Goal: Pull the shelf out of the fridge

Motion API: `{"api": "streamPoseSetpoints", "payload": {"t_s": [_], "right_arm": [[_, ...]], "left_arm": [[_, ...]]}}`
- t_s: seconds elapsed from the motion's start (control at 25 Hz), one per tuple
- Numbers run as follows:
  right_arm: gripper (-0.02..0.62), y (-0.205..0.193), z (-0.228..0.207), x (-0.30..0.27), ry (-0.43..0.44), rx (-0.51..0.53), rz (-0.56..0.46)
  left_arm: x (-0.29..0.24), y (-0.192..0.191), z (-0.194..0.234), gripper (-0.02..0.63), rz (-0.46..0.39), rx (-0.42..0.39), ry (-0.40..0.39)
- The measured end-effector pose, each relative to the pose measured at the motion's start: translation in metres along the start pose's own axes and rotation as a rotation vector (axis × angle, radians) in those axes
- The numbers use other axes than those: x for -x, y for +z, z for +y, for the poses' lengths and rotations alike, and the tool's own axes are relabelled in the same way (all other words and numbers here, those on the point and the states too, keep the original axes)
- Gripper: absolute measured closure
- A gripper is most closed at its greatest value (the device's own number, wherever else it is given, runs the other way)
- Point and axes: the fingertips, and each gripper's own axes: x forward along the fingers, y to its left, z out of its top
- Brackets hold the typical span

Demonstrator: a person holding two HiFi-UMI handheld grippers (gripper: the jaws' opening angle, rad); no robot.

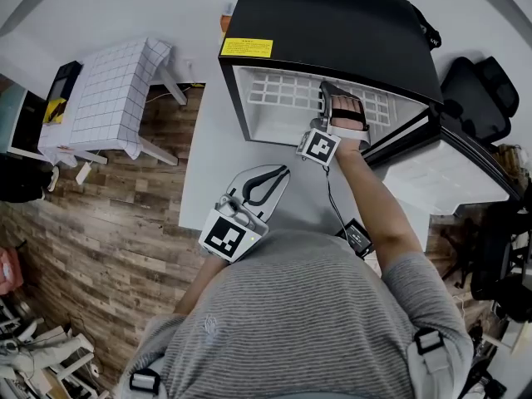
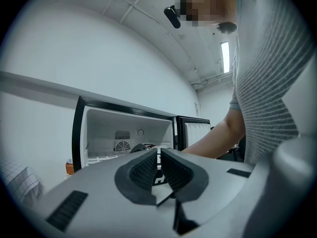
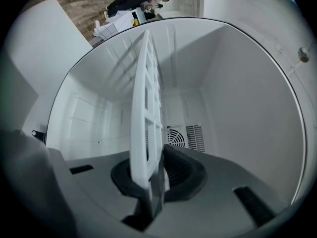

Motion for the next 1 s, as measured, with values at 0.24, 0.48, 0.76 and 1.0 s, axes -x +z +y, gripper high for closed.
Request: {"api": "streamPoseSetpoints", "payload": {"t_s": [0.24, 0.48, 0.76, 1.0], "right_arm": [[0.558, 0.000, -0.001, 0.001, 0.011, 0.004, 0.011], [0.557, 0.000, -0.002, 0.004, 0.015, 0.000, 0.016], [0.555, 0.001, 0.000, 0.016, 0.022, -0.011, 0.004], [0.555, 0.002, 0.004, 0.028, 0.029, -0.017, -0.005]], "left_arm": [[0.003, 0.002, -0.002, 0.594, -0.002, -0.001, 0.003], [0.003, 0.001, -0.002, 0.594, -0.002, -0.008, 0.005], [0.000, 0.001, -0.004, 0.594, 0.001, -0.007, -0.004], [-0.003, 0.000, -0.010, 0.594, -0.002, -0.014, -0.018]]}}
